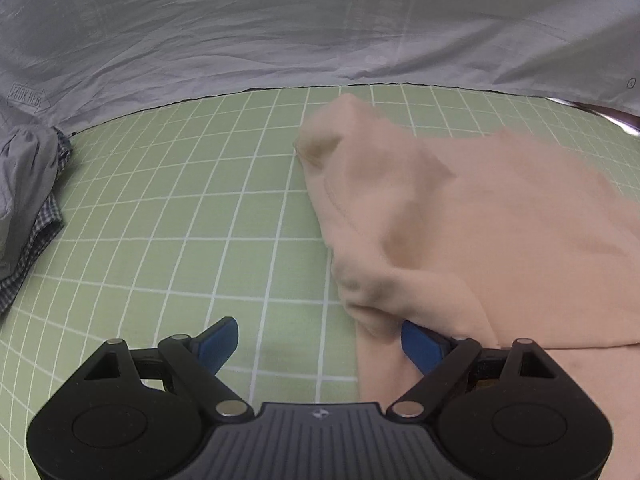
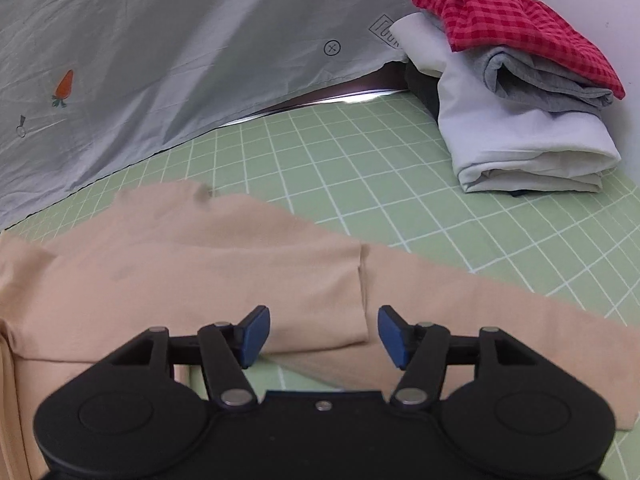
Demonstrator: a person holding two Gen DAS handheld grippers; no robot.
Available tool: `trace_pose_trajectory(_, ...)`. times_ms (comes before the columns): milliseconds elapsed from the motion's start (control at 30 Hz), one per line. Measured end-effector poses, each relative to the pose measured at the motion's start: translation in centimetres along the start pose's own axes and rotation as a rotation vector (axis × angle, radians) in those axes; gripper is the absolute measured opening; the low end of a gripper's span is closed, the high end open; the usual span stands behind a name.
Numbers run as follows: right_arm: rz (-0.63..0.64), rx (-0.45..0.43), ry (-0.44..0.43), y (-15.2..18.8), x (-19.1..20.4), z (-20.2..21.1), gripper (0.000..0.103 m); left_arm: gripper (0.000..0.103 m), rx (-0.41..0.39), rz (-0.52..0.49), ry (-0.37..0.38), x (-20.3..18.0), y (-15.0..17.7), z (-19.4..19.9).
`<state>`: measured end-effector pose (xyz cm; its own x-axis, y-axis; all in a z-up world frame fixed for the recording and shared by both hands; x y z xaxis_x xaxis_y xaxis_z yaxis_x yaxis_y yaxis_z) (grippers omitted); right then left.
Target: Fold clothes
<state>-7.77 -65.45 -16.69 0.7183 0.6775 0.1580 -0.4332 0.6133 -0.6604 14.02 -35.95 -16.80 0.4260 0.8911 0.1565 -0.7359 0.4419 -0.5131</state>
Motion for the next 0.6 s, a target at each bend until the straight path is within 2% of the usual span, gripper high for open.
trace_pose_trajectory(67, -0.013, 0.014, -0.005, -0.6, -0.2, -1.3, 0.062, 0.090, 0.006, -0.017, -0.008, -0.3, -0.4, -0.6)
trace_pose_trajectory(233, -0.020, 0.034, -0.005, -1.6, 0.0, -3.6, 0.061, 0.102, 0.000, -0.011, -0.036, -0.1, -0.4, -1.1)
trace_pose_trajectory(300, 0.027, 0.034, -0.010, -1.9, 0.5, -3.9, 0.043, 0.103, 0.007, 0.020, -0.026, 0.2, -0.3, -1.3)
trace_pose_trajectory(367, 0.085, 0.035, -0.020, -2.2, 1.1, -4.0, 0.010, 0.103, 0.007, 0.042, -0.019, 0.4, -0.2, -1.3)
trace_pose_trajectory(400, 0.106, 0.030, -0.028, -2.5, 1.3, -4.0, 0.005, 0.103, 0.005, 0.046, -0.018, 0.4, -0.2, -1.3)
trace_pose_trajectory(500, 0.093, -0.017, -0.119, -4.3, 1.6, -2.5, 0.004, 0.103, 0.004, 0.052, -0.010, 0.5, -0.1, -1.3)
trace_pose_trajectory(600, 0.031, -0.165, -0.106, -7.5, 0.1, 0.5, 0.003, 0.103, 0.006, 0.064, 0.003, 0.7, -0.1, -1.4)
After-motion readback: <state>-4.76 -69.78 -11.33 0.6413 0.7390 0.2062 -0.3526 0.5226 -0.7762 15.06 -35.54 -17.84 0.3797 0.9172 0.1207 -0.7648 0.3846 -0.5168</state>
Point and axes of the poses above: each gripper's, at about its wrist camera, not at the fingertips, and z roughly against the way its jaws point, x to its left, y to its underside, the point moved 6 cm from there along -z, roughly the way its jaws point, and after that the axes turned 4 degrees about -z, right-handed, at the moved point
